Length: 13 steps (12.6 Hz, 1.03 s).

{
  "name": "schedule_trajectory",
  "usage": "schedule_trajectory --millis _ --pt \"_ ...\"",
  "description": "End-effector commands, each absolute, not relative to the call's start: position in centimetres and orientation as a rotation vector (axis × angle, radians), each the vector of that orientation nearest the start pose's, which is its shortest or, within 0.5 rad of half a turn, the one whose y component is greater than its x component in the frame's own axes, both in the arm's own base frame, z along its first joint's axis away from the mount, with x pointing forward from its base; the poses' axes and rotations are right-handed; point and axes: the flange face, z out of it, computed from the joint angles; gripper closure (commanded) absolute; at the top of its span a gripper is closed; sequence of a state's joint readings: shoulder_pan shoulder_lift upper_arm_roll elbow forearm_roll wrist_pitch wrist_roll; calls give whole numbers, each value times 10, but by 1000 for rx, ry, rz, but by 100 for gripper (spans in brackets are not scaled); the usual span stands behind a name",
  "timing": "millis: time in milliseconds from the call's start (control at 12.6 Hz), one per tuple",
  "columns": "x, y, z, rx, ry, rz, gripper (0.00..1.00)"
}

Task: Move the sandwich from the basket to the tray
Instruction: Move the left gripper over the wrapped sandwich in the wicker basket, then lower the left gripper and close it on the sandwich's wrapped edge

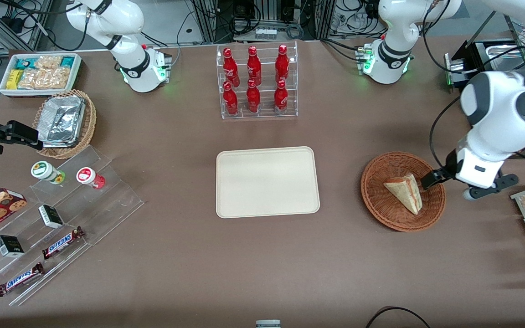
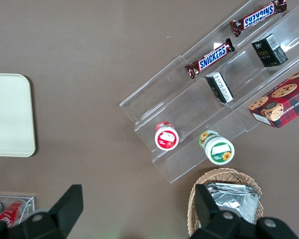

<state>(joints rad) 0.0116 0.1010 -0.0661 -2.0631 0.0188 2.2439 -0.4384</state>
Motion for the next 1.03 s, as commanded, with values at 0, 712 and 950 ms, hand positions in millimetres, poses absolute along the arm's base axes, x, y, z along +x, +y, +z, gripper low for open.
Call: schedule_trajectory --millis 0,712,950 --pt "553 -31 365 -3076 -644 -149 0" --pt "550 -42 335 -3067 -697 -90 0" --pt "547 -42 318 -3062 -720 -75 0"
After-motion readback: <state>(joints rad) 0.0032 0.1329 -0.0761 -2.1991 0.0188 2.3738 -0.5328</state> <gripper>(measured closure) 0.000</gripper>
